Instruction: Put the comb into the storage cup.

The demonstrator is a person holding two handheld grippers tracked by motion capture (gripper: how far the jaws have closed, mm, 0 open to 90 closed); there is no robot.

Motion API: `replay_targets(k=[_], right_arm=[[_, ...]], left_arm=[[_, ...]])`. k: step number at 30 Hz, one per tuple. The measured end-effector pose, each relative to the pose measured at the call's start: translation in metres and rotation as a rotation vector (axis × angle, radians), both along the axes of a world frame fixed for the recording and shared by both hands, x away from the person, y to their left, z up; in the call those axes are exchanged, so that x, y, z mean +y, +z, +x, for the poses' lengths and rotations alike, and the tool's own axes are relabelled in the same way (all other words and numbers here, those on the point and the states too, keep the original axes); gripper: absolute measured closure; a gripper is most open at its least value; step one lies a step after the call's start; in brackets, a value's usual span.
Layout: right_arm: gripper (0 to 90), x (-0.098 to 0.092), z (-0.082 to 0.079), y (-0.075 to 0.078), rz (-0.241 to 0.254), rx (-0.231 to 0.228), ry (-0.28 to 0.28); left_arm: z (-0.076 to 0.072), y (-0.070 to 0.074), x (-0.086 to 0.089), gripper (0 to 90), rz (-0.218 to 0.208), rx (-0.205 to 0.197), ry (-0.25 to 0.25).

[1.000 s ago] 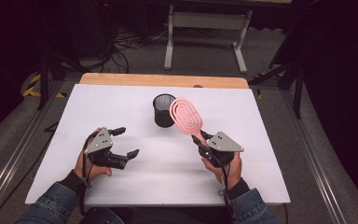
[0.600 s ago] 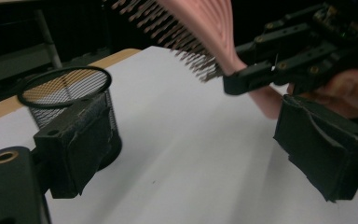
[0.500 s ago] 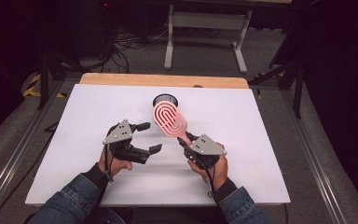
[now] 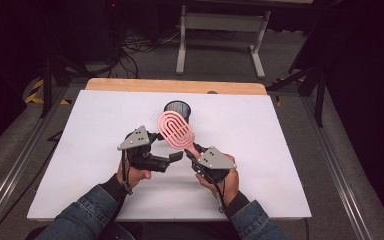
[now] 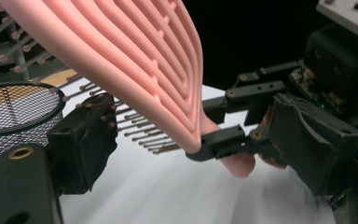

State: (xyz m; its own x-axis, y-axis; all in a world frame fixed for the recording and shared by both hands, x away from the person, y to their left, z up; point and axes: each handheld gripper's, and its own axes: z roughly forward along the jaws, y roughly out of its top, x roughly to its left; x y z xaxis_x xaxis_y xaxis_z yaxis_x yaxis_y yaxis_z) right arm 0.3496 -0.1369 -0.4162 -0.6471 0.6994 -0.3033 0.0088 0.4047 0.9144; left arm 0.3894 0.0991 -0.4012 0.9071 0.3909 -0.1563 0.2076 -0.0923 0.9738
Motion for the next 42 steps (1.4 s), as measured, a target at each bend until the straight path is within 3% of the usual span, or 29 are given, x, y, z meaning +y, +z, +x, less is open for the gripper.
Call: replay_targets(k=[7,14,15,16,17,22,33,42], right_arm=[[70.6,0.006,-0.001,-0.004,-0.012,-0.006,0.012],[70.7,0.007,0.001,-0.007,-0.016,0.008,0.006],[70.8,0.007,0.001,-0.008,-0.021,0.01,0.007],[70.9,0.008,0.001,-0.008,-0.032,0.009,0.009],[71.0,0.009,0.001,-0.009,-0.035,0.009,0.01],[71.2,0.01,0.0,-0.009,-0.058,-0.015,0.011],[70.8,0.013,-0.005,-0.005,-0.044,-0.029,0.025],[66.5,0.018,-0.007,-0.007,-0.032,-0.005,0.07]], left_arm=[[0.002,-0.002,0.0,26.6,-0.029,0.019,0.018],[0.002,-0.002,0.004,50.9,-0.065,0.013,0.025],[0.001,-0.002,0.005,50.9,-0.077,0.004,0.019],[-0.001,-0.001,0.006,58.5,-0.086,-0.014,0.027],[-0.001,-0.001,0.006,60.2,-0.094,-0.018,0.02],[-0.005,-0.001,0.006,62.2,-0.099,-0.044,-0.005],[-0.011,0.008,0.008,63.0,-0.091,-0.083,-0.018],[-0.011,0.013,0.012,63.6,-0.076,-0.092,-0.01]])
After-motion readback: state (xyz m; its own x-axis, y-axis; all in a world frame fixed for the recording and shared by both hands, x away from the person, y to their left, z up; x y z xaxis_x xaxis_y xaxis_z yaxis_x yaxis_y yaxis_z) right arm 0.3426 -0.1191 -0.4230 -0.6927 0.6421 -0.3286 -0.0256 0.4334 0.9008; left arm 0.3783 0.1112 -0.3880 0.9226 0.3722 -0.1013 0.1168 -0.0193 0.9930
